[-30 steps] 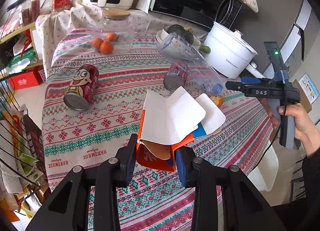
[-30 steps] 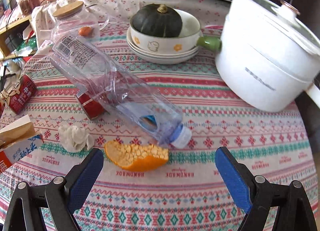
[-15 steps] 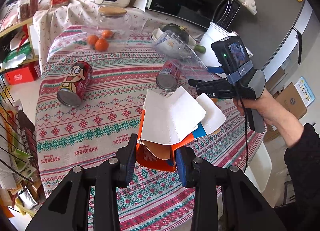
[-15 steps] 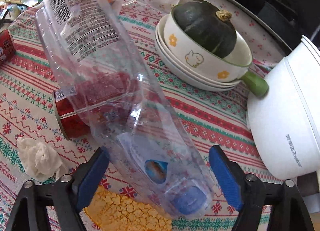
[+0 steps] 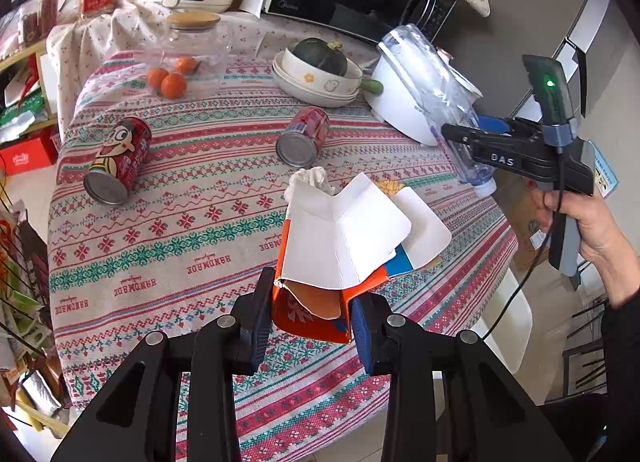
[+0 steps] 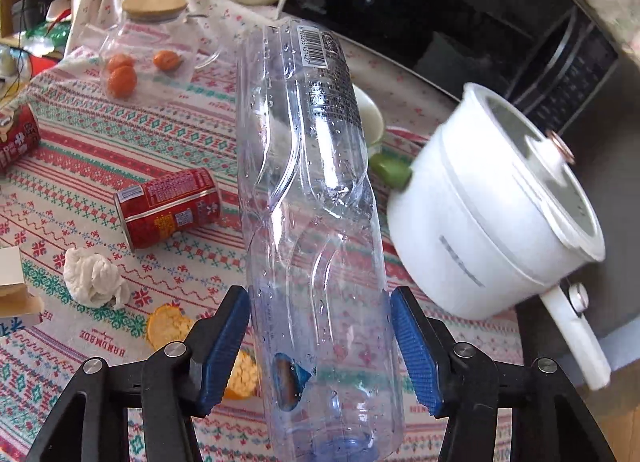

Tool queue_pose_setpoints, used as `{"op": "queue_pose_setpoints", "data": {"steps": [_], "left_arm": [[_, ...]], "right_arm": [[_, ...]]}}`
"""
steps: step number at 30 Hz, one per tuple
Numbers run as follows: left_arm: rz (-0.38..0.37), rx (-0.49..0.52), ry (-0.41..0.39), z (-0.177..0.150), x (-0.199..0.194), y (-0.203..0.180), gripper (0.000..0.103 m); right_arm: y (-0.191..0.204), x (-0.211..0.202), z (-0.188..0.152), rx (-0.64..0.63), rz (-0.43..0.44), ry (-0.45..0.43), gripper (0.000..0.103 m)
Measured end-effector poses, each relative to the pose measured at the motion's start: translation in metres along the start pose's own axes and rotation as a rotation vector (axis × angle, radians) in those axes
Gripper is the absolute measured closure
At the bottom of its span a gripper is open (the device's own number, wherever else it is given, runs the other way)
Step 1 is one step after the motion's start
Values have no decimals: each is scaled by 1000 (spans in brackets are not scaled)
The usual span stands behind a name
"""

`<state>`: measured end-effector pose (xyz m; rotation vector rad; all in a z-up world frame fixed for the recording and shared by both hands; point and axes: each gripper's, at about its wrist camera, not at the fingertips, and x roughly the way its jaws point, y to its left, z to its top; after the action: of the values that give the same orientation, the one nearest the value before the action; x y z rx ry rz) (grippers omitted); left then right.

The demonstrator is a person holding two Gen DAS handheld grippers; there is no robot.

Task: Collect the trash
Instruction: 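Grasp the orange snack box with the left tool while the right tool grasps the plastic bottle, then carry the snack box and bottle over the white bin and release both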

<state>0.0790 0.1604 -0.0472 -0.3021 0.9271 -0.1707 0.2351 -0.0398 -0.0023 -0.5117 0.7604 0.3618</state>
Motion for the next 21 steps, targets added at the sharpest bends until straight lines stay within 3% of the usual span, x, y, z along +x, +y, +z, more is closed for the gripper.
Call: {"op": "queue_pose_setpoints", "data": {"steps": [9,15,20,21], "left_arm": [[-56,42,20,-13,4,-31,66],[-105,89,51,-22,14,-68,66],[-140,144,72,-29,27,-104,66],[-147,157,79,-31,31,-111,66]], "right_arm": [[-48,-64,-82,303,106,56,40],[-56,-75,-152,476,195,164,40],[-70,-84,-206,579,229,167,40],[-74,-81,-215,619,224,204,40]]}}
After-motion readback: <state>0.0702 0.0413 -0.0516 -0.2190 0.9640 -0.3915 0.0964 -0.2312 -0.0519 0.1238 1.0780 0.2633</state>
